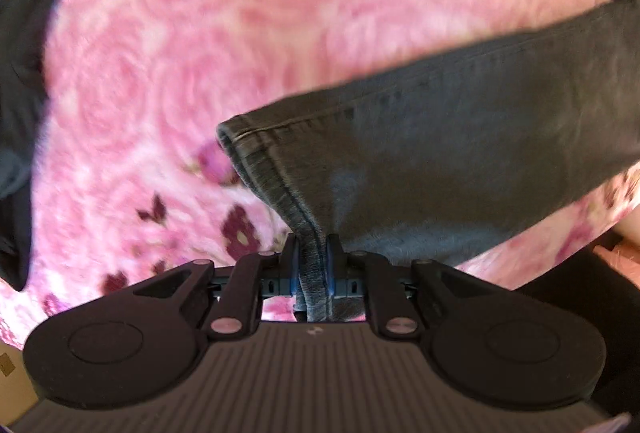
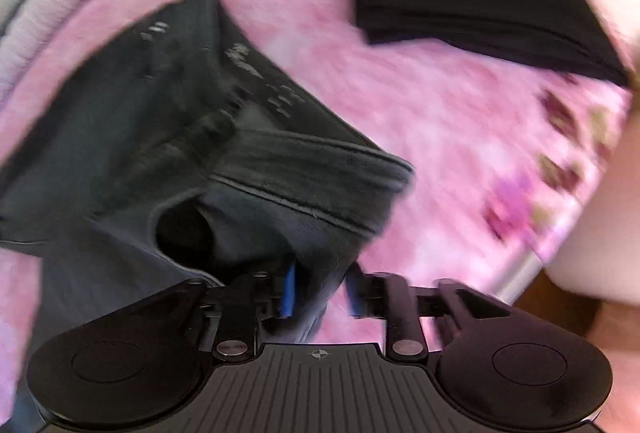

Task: Fold clothes

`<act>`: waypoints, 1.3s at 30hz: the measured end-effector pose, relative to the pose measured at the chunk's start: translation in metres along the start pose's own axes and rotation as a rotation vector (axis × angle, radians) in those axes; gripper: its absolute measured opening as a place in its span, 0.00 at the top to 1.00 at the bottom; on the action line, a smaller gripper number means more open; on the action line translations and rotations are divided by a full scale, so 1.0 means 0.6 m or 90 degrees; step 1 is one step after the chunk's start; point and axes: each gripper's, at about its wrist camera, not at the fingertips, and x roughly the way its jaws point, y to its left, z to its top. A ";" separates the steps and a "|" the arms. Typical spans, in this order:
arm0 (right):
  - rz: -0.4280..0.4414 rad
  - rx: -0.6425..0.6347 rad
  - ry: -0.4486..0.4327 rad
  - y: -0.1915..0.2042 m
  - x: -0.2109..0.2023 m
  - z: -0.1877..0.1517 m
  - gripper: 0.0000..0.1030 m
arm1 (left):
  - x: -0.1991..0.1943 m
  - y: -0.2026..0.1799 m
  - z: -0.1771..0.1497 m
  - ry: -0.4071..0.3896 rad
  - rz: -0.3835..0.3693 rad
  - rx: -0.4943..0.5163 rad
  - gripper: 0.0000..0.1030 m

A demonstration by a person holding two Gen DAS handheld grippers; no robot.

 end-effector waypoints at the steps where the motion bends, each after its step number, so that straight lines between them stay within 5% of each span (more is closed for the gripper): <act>1: -0.021 -0.003 -0.007 0.007 -0.010 -0.015 0.57 | 0.003 0.007 -0.007 -0.003 -0.004 -0.004 0.87; 3: -0.059 -0.011 -0.020 0.023 -0.030 -0.045 0.54 | 0.003 0.023 -0.020 -0.012 -0.011 -0.010 0.84; 7: -0.052 -0.055 -0.024 0.096 -0.061 -0.111 0.53 | -0.015 0.055 -0.042 -0.046 -0.015 0.006 0.81; 11: 0.030 -0.123 -0.025 0.216 -0.063 -0.173 0.53 | -0.026 0.080 -0.054 -0.109 -0.053 0.024 0.79; 15: 0.131 -0.231 0.008 0.352 -0.035 -0.222 0.53 | -0.001 0.095 -0.019 -0.139 -0.109 0.038 0.78; 23: 0.147 -0.363 0.004 0.507 0.002 -0.203 0.53 | -0.014 0.062 0.113 -0.231 -0.090 0.179 0.71; 30: 0.194 -0.429 -0.033 0.563 0.031 -0.135 0.53 | -0.016 -0.050 0.283 -0.373 0.120 0.390 0.55; 39: 0.297 -0.483 -0.044 0.715 0.140 -0.061 0.53 | 0.089 -0.187 0.432 -0.454 0.369 0.662 0.55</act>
